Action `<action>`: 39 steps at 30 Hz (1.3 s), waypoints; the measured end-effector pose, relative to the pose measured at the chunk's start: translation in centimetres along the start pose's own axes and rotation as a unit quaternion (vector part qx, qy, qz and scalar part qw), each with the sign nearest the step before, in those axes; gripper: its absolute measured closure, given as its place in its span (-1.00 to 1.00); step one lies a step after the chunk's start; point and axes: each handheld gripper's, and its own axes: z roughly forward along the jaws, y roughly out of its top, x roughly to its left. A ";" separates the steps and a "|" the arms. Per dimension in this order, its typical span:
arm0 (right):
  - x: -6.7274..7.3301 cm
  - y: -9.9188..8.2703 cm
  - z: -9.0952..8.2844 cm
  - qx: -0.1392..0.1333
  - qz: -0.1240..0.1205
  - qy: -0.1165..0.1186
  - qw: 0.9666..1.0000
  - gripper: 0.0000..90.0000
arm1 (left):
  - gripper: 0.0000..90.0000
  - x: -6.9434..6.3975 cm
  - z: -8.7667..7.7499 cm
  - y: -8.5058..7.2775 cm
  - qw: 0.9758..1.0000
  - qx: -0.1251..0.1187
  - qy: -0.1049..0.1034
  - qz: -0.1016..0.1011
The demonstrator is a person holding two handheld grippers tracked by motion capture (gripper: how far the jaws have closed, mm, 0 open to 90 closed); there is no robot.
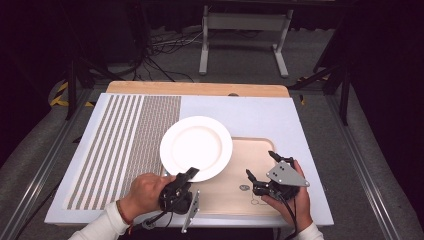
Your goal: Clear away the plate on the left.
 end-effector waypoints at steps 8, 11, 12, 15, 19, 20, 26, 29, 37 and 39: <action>-0.2 -0.1 0.0 0.001 0.002 -0.004 1.000 -0.69 | 0.80 -1.0 0.5 1.2 1.000 -0.015 -0.019 0.014; -0.1 -0.1 0.0 0.001 0.002 -0.004 1.000 -0.69 | 0.80 -1.3 0.6 1.5 0.999 -0.023 -0.024 0.013; -0.1 -0.1 0.0 0.001 0.002 -0.004 1.000 -0.69 | 0.80 -1.4 0.7 1.6 0.999 -0.024 -0.027 0.018; -0.2 -0.1 0.0 0.001 0.002 -0.004 1.000 -0.69 | 0.80 -1.8 0.8 1.9 0.999 -0.028 -0.034 0.020; -0.1 -0.1 0.0 0.001 0.001 -0.004 1.000 -0.69 | 0.79 -2.2 0.8 2.1 0.998 -0.031 -0.044 0.024; -0.1 -0.1 0.0 0.001 0.002 -0.004 1.000 -0.69 | 0.79 -2.3 0.9 2.1 0.998 -0.034 -0.049 0.023; -0.1 -0.1 0.1 0.002 0.001 -0.003 1.000 -0.69 | 0.78 -2.6 1.2 2.5 0.996 -0.047 -0.061 0.033; -0.1 -0.1 0.1 0.002 -0.001 0.000 1.000 -0.69 | 0.77 -2.9 1.3 2.7 0.996 -0.049 -0.070 0.033; -0.1 -0.1 0.1 0.004 -0.004 0.002 1.000 -0.68 | 0.77 -3.4 1.6 3.1 0.995 -0.058 -0.076 0.036; 0.0 -0.1 0.1 0.003 -0.004 0.003 1.000 -0.68 | 0.78 -3.5 1.8 3.1 0.994 -0.064 -0.085 0.033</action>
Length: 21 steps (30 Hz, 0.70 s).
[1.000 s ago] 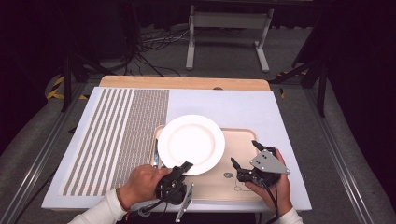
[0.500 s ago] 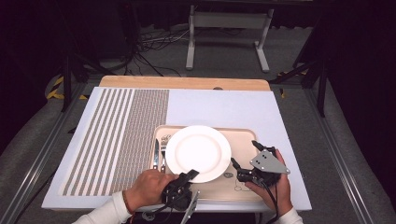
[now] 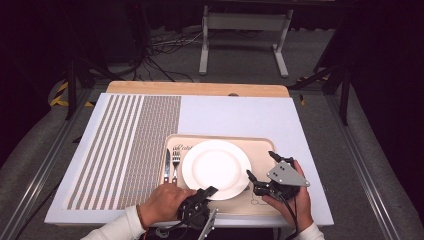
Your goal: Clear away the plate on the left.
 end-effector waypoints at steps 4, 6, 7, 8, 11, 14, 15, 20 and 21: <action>0.0 0.0 0.1 0.002 0.001 -0.001 1.000 -0.68 | 0.80 -0.1 0.3 0.0 1.000 -0.003 -0.005 0.000; 0.0 0.0 0.1 0.001 0.004 -0.003 1.000 -0.68 | 0.80 0.0 0.3 0.1 1.000 -0.004 -0.006 0.003; 0.0 0.0 0.1 0.001 0.005 -0.004 1.000 -0.68 | 0.80 0.0 0.3 0.0 1.000 -0.003 -0.006 0.002; 0.0 0.0 0.1 0.001 0.005 -0.004 1.000 -0.68 | 0.80 0.0 0.4 0.0 1.000 -0.006 -0.007 -0.002; 0.1 0.0 0.2 0.002 0.004 -0.003 1.000 -0.68 | 0.80 0.0 0.5 -0.1 1.000 -0.008 -0.008 -0.008; 0.2 0.0 0.3 0.006 0.000 0.000 1.000 -0.68 | 0.80 0.0 0.5 0.0 1.000 -0.007 -0.009 -0.007; 0.2 0.0 0.3 0.006 0.000 0.000 1.000 -0.68 | 0.79 0.2 0.6 0.0 1.000 -0.012 -0.004 0.010; 0.2 -0.1 0.3 0.005 0.001 0.000 1.000 -0.68 | 0.73 -0.3 0.5 0.0 1.000 -0.006 -0.011 -0.003; 0.2 -0.1 0.3 0.005 0.001 -0.001 1.000 -0.68 | 0.72 -0.3 0.5 -0.1 1.000 -0.005 -0.010 -0.002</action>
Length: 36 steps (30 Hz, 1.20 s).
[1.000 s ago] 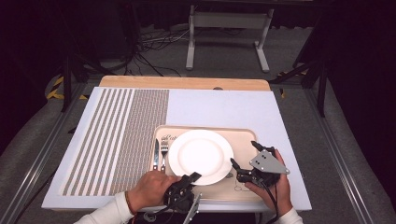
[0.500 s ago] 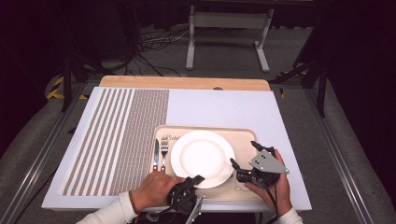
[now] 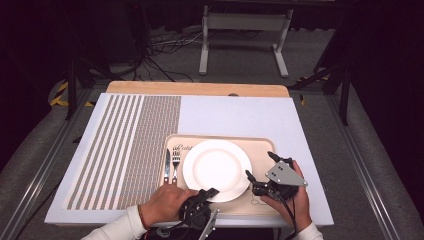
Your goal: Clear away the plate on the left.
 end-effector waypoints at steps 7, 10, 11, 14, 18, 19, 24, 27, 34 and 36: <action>0.1 -0.1 0.1 0.002 -0.001 0.001 1.000 -0.69 | 0.54 0.0 -0.4 -0.2 1.000 -0.006 -0.006 -0.009; 0.1 -0.1 0.1 0.002 -0.002 0.001 1.000 -0.69 | 0.46 0.1 -0.7 -0.1 1.000 -0.011 -0.004 -0.015; 0.1 -0.1 0.1 0.003 -0.002 0.001 1.000 -0.69 | 0.43 0.3 -0.8 -0.1 1.000 -0.015 -0.002 -0.011; 0.1 -0.1 0.1 0.003 -0.002 0.003 1.000 -0.69 | 0.41 0.5 -1.1 -0.1 1.000 -0.021 -0.005 -0.006; 0.2 -0.1 0.1 0.003 -0.003 0.004 1.000 -0.69 | 0.33 0.5 -1.5 -0.4 0.999 -0.023 -0.008 -0.029; 0.2 -0.1 0.1 0.003 -0.002 0.004 1.000 -0.69 | 0.30 0.6 -1.6 -0.4 0.999 -0.022 -0.007 -0.025; 0.2 -0.1 0.1 0.003 -0.003 0.006 1.000 -0.69 | 0.19 0.8 -1.9 -0.8 0.999 -0.019 -0.008 -0.041; 0.3 0.0 0.1 0.003 -0.005 0.007 1.000 -0.69 | 0.12 0.9 -2.0 -1.0 0.998 -0.024 -0.012 -0.051; 0.3 0.0 0.1 0.004 -0.005 0.008 1.000 -0.69 | -0.03 1.5 -2.7 -1.1 0.996 -0.044 -0.025 -0.076; 0.3 0.0 0.1 0.003 -0.005 0.009 1.000 -0.69 | -0.06 1.7 -3.0 -1.1 0.995 -0.053 -0.027 -0.078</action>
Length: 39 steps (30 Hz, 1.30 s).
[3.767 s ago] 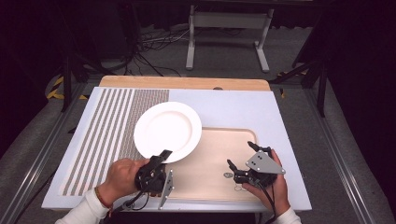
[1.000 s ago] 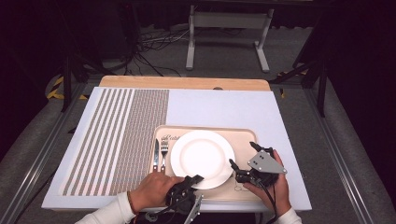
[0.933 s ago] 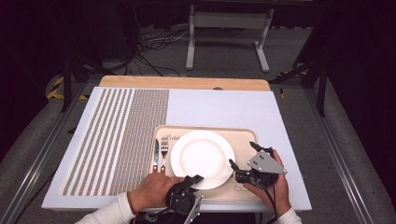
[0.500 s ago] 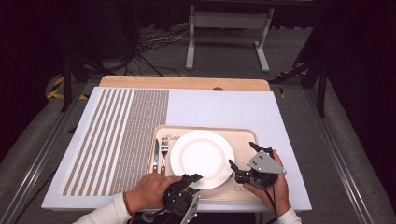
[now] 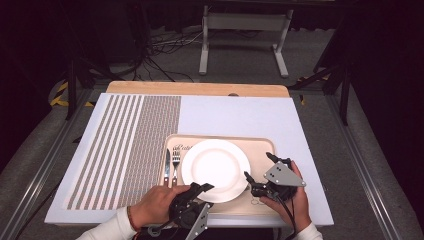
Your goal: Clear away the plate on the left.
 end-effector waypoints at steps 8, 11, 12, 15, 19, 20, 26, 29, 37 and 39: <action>0.2 0.1 0.1 0.000 -0.002 0.003 1.000 -0.69 | -0.10 0.9 -1.3 0.0 0.999 -0.026 0.010 -0.031; 0.2 0.1 0.1 0.001 -0.001 0.004 1.000 -0.69 | -0.14 1.2 -1.6 -0.2 0.999 -0.027 0.020 -0.040; 0.2 0.1 0.1 0.000 0.000 0.004 1.000 -0.69 | -0.15 1.4 -1.6 -0.3 0.998 -0.033 0.021 -0.046; 0.2 0.1 0.1 0.000 -0.001 0.005 1.000 -0.69 | -0.20 1.8 -1.9 -0.6 0.998 -0.029 0.030 -0.049; 0.2 0.1 0.1 0.000 0.000 0.005 1.000 -0.69 | -0.22 2.3 -2.4 -1.0 0.997 -0.030 0.036 -0.058; 0.2 0.1 0.1 -0.001 0.000 0.006 1.000 -0.69 | -0.23 2.4 -2.5 -1.1 0.997 -0.029 0.038 -0.059; 0.3 0.1 0.1 -0.001 -0.001 0.008 1.000 -0.69 | -0.28 2.9 -2.8 -1.7 0.996 -0.026 0.048 -0.071; 0.3 0.1 0.1 0.000 -0.001 0.009 1.000 -0.69 | -0.37 3.1 -2.9 -2.0 0.995 -0.025 0.055 -0.083; 0.3 0.1 0.0 -0.002 -0.002 0.009 1.000 -0.69 | -0.47 3.5 -2.8 -2.7 0.993 -0.021 0.060 -0.102; 0.3 0.1 0.0 -0.003 -0.003 0.010 1.000 -0.69 | -0.49 3.7 -2.7 -2.9 0.992 -0.019 0.060 -0.106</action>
